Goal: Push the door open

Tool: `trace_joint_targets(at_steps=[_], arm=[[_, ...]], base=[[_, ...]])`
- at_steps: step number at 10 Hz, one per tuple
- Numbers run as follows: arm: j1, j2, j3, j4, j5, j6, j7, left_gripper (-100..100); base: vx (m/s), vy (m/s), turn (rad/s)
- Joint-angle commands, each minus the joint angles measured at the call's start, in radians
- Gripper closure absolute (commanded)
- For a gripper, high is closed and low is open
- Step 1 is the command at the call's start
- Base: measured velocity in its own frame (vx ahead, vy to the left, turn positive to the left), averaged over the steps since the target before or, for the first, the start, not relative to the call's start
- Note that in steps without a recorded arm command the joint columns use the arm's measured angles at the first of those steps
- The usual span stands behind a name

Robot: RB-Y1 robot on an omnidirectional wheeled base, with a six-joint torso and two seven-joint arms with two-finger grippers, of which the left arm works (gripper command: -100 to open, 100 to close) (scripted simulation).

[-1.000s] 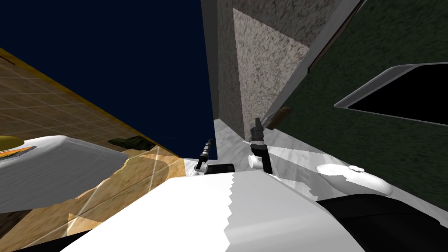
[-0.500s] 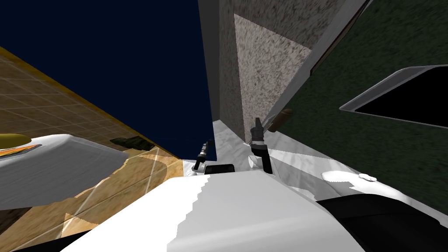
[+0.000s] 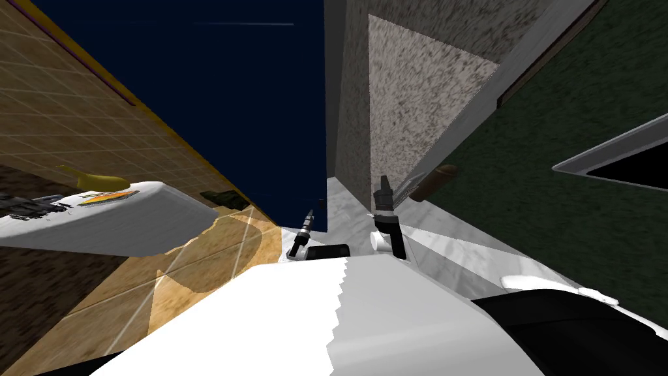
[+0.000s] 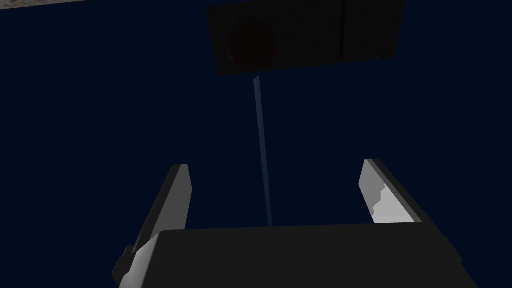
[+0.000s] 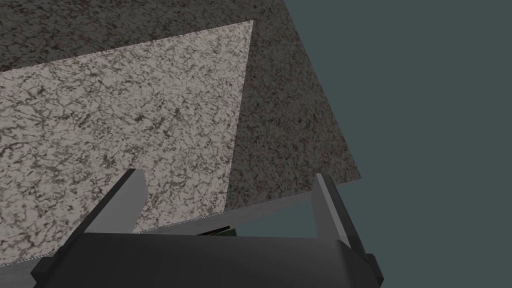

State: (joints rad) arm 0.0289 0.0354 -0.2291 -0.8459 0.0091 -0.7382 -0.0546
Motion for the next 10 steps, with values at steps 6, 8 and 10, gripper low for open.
trace_joint_targets(at_steps=[6,8,10], arm=[[0.013,-0.030,-0.063,-0.003,-0.003,-0.006,-0.009,-100],[0.005,-0.015,-0.058,0.001,-0.001,-0.003,-0.010,-100],[-0.003,-0.013,-0.052,0.005,0.000,-0.001,-0.012,-100]], base=[[-0.061,0.012,0.110],[0.190,-0.077,-0.010],[0.206,-0.089,-0.016]])
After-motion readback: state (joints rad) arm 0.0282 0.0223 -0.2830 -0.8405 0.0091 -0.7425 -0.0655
